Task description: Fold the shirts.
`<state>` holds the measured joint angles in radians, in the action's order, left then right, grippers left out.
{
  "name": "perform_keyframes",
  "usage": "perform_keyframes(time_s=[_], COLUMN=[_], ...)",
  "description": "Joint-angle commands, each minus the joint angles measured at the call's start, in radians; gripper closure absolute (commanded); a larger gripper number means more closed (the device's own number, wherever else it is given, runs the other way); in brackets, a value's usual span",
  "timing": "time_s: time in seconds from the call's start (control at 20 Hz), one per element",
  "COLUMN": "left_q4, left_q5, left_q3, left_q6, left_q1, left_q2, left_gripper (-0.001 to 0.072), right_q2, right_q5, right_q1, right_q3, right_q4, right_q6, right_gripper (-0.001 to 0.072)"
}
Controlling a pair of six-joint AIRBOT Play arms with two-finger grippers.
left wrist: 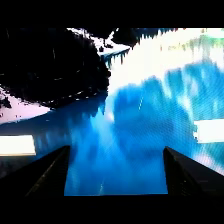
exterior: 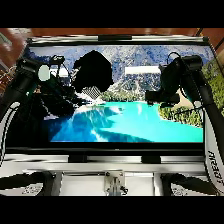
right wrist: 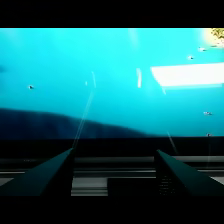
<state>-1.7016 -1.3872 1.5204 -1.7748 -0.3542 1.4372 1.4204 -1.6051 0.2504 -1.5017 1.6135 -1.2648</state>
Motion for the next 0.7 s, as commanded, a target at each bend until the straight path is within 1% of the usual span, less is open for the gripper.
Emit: perform_keyframes(time_s=[0.0,0.1,0.2,0.25,0.3,0.35,0.45,0.65], left_q4=[0.0,0.0,0.0,0.0,0.001,0.001,0.0,0.008], left_q5=[0.0,0.0,0.005,0.046,0.101,0.164,0.283,0.487], left_q3=[0.001,0.001,0.001,0.001,0.001,0.001,0.001,0.001], left_q6=[0.0,0.0,-0.004,-0.011,-0.014,-0.035,-0.04,-0.04], left_q1=[0.0,0.0,0.0,0.0,0.0,-0.002,-0.001,-0.001], left_q2=[0.0,0.0,0.0,0.001,0.003,0.007,0.014,0.023], left_gripper=[-0.0006,-0.0006,-0.0006,-0.0006,-0.0006,-0.0006,-0.0007,-0.0007], right_q2=[0.0,0.0,0.0,0.0,0.0,0.0,0.0,0.0], right_q5=[0.001,0.084,0.15,0.181,0.19,0.19,0.222,0.378], right_q1=[0.001,0.001,0.001,0.001,0.001,0.001,0.001,0.001], right_q3=[0.0,0.0,0.0,0.0,0.0,0.0,0.0,0.0], right_q4=[0.0,-0.001,-0.001,-0.001,-0.001,-0.001,-0.006,-0.006], right_q6=[0.0,-0.002,-0.031,-0.04,-0.038,-0.039,-0.046,-0.046], right_gripper=[0.01,0.01,0.01,0.01,0.01,0.01,0.01,0.01])
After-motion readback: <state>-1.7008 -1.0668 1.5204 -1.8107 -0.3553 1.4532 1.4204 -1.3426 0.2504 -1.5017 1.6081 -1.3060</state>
